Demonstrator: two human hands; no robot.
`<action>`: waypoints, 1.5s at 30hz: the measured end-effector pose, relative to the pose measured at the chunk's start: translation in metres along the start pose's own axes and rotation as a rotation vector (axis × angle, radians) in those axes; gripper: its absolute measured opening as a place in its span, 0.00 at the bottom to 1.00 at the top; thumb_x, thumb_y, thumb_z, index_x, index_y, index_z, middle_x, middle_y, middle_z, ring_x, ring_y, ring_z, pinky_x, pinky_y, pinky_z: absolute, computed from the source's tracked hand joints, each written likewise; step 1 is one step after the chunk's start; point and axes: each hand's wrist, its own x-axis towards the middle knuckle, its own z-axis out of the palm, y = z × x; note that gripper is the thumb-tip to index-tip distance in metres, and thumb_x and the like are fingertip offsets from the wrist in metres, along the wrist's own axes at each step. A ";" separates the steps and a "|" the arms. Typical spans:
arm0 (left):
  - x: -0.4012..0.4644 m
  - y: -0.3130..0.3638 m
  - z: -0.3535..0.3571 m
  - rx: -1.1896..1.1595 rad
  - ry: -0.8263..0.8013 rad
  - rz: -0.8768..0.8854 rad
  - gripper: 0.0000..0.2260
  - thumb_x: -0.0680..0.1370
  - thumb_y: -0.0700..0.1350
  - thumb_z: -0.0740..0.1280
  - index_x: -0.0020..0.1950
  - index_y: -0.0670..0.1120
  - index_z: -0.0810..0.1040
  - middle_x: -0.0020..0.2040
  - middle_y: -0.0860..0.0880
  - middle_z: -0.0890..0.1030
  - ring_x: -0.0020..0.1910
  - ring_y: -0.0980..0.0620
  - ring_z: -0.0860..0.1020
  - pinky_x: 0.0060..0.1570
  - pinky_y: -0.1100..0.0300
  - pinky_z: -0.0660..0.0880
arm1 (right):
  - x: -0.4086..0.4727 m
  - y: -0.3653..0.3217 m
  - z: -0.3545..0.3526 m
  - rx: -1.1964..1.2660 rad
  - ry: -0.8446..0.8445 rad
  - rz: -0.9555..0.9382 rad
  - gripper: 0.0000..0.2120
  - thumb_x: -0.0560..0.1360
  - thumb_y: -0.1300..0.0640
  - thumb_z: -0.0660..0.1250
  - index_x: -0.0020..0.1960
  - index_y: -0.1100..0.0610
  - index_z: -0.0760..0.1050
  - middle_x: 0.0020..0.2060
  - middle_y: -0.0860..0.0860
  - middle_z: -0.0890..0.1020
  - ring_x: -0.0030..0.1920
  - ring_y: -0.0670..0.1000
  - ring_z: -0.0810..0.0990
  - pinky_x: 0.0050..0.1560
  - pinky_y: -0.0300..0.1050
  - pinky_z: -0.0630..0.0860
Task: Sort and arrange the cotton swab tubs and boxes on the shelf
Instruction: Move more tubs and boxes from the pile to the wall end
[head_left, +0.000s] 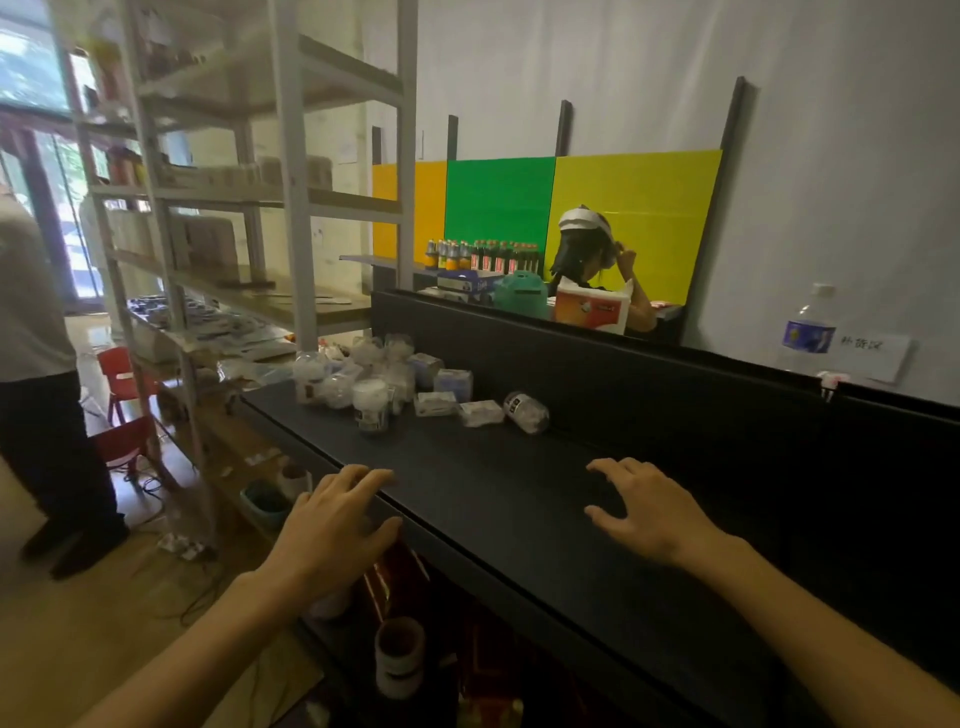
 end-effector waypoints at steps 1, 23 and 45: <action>0.011 -0.008 0.004 -0.004 -0.002 -0.005 0.24 0.76 0.61 0.61 0.70 0.59 0.62 0.69 0.54 0.65 0.66 0.52 0.67 0.62 0.51 0.70 | 0.015 -0.001 0.004 0.002 -0.005 0.003 0.28 0.76 0.44 0.64 0.73 0.46 0.60 0.64 0.49 0.71 0.63 0.48 0.71 0.61 0.45 0.72; 0.220 -0.153 0.060 -0.164 0.061 -0.075 0.30 0.75 0.56 0.66 0.73 0.59 0.56 0.71 0.50 0.65 0.67 0.49 0.67 0.63 0.50 0.70 | 0.266 -0.059 0.103 -0.026 -0.001 0.007 0.27 0.76 0.45 0.64 0.73 0.45 0.62 0.67 0.50 0.70 0.65 0.50 0.70 0.65 0.49 0.69; 0.255 -0.209 0.098 -0.810 -0.051 0.462 0.28 0.69 0.54 0.73 0.64 0.65 0.64 0.62 0.58 0.69 0.59 0.59 0.72 0.54 0.64 0.74 | 0.211 -0.146 0.155 0.133 0.229 0.415 0.21 0.72 0.42 0.67 0.63 0.42 0.69 0.62 0.48 0.69 0.63 0.50 0.67 0.62 0.49 0.69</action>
